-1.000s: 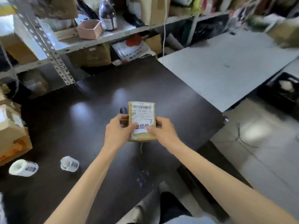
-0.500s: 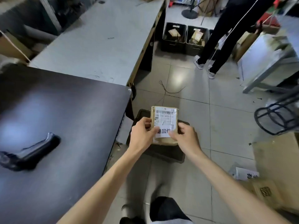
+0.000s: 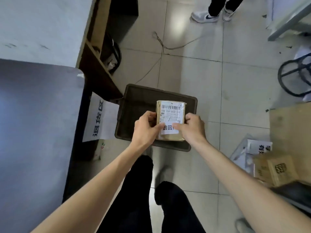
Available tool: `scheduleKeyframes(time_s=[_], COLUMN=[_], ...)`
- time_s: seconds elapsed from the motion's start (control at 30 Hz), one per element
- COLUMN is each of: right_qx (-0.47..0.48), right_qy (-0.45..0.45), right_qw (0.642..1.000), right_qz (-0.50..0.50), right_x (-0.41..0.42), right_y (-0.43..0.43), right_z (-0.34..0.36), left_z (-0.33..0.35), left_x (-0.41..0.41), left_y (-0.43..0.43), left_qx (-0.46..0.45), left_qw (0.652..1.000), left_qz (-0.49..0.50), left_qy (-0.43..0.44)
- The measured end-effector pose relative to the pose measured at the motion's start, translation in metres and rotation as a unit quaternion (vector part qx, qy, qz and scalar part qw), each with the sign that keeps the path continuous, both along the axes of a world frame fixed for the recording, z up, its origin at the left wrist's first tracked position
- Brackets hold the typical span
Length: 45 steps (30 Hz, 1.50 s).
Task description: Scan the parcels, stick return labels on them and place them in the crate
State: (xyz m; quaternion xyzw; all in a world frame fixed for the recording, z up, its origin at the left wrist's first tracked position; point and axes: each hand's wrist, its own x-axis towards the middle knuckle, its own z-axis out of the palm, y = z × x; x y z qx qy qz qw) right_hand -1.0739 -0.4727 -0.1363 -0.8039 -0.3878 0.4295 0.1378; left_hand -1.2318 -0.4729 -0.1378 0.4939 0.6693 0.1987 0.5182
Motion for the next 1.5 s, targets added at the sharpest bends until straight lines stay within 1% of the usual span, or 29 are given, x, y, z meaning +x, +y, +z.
scheduleKeyframes(time_s=[0.17,0.3,0.37,0.43,0.5,0.57,0.67,0.73,0.8,0.83,0.9,0.97,1.03,1.13,1.2,1.27,1.4,1.5], right_qx=[-0.019,-0.063,-0.092,-0.118,-0.130,-0.143,-0.173,-0.184,-0.172,-0.168,-0.178,-0.203,-0.220,-0.212,-0.176,-0.149,-0.115,-0.078], right_qy=[0.002,-0.010,-0.019,-0.031,-0.024,-0.012,0.008,0.036,0.056,0.052,0.016,-0.017,-0.023,-0.059,-0.073,-0.076,-0.115,-0.145], right_qw=[0.999,0.998,0.995,0.992,0.991,0.989,0.982,0.980,0.982,0.983,0.983,0.979,0.975,0.968,0.960,0.947,0.913,0.891], right_qz=[-0.035,-0.027,-0.016,-0.015,-0.025,-0.048,-0.075,-0.069,-0.059,-0.055,-0.045,-0.030,0.017,0.120,0.204,0.274,0.375,0.423], right_x=[-0.002,0.003,0.005,0.008,0.010,0.006,-0.007,-0.020,-0.035,-0.042,-0.049,-0.048,-0.044,-0.035,-0.028,-0.020,-0.010,-0.012], right_y=[0.036,0.047,0.050,0.047,0.042,0.037,0.035,0.035,0.034,0.034,0.032,0.029,0.026,0.028,0.038,0.056,0.098,0.126], right_z=[-0.129,-0.247,-0.304,-0.358,-0.409,-0.456,-0.515,-0.545,-0.566,-0.574,-0.583,-0.579,-0.560,-0.498,-0.441,-0.372,-0.217,-0.105], left_z=[-0.119,-0.234,-0.289,-0.338,-0.381,-0.420,-0.468,-0.491,-0.506,-0.511,-0.516,-0.509,-0.492,-0.447,-0.405,-0.351,-0.218,-0.116], left_x=[0.004,0.011,0.016,0.021,0.024,0.024,0.017,0.009,-0.002,-0.007,-0.014,-0.016,-0.016,-0.009,-0.001,0.009,0.017,0.011], left_y=[0.044,0.062,0.067,0.068,0.065,0.064,0.064,0.065,0.068,0.069,0.069,0.067,0.066,0.070,0.076,0.083,0.104,0.121], left_qx=[-0.021,-0.081,-0.114,-0.134,-0.132,-0.105,-0.076,-0.077,-0.083,-0.088,-0.092,-0.092,-0.087,-0.088,-0.086,-0.079,-0.053,-0.035], left_qw=[0.998,0.982,0.964,0.938,0.911,0.882,0.845,0.830,0.828,0.828,0.828,0.829,0.830,0.836,0.844,0.860,0.891,0.907], left_qz=[-0.055,-0.142,-0.196,-0.248,-0.298,-0.354,-0.405,-0.413,-0.402,-0.397,-0.397,-0.401,-0.401,-0.395,-0.384,-0.357,-0.285,-0.247], left_qy=[0.035,0.098,0.140,0.201,0.253,0.293,0.341,0.367,0.382,0.386,0.386,0.380,0.379,0.371,0.364,0.357,0.349,0.339])
